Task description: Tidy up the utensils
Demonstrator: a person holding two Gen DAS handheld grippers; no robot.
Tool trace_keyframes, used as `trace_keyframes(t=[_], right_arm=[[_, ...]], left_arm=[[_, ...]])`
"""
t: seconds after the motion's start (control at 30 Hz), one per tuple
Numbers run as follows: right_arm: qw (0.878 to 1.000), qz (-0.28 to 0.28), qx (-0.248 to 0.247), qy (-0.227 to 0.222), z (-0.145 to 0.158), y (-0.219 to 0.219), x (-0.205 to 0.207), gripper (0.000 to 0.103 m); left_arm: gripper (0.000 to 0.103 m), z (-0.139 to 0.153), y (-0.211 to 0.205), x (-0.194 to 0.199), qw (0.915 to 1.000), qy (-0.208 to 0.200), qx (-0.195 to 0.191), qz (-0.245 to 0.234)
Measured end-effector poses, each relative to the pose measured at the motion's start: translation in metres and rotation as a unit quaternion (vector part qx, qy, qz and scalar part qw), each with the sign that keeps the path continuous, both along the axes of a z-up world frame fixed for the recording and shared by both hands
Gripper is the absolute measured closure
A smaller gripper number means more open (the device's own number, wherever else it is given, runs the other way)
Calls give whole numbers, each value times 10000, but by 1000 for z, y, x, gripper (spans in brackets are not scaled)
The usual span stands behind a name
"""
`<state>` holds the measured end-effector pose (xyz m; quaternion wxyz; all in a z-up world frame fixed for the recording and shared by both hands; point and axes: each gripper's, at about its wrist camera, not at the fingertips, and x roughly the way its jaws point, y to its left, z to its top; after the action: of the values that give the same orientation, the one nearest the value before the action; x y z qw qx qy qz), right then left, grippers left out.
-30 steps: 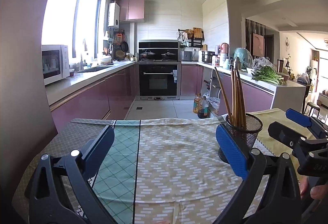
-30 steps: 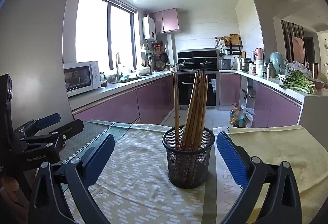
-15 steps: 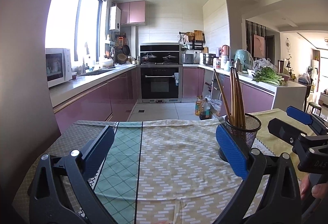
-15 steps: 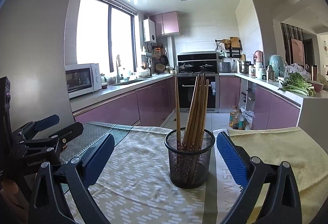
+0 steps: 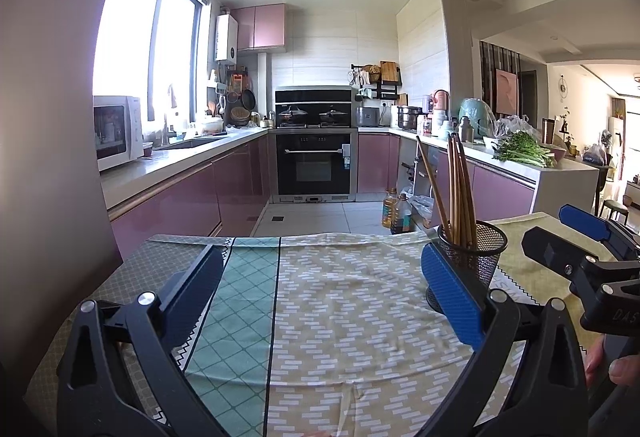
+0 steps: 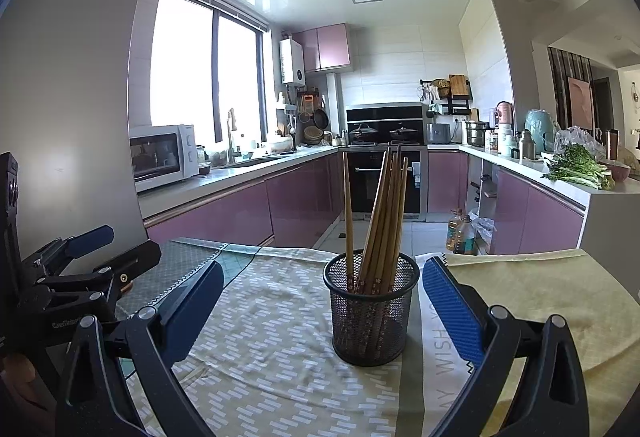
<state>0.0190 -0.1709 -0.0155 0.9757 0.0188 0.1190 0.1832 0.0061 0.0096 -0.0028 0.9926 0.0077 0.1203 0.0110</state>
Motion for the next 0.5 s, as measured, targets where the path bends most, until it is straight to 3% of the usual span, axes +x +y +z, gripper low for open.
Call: trace_keyframes(t=[0.5], right_arm=[[10000,-7,16,16,-2,0,1,7]], left_arm=[[6,1,1,-1,10000,15,-73,-8]])
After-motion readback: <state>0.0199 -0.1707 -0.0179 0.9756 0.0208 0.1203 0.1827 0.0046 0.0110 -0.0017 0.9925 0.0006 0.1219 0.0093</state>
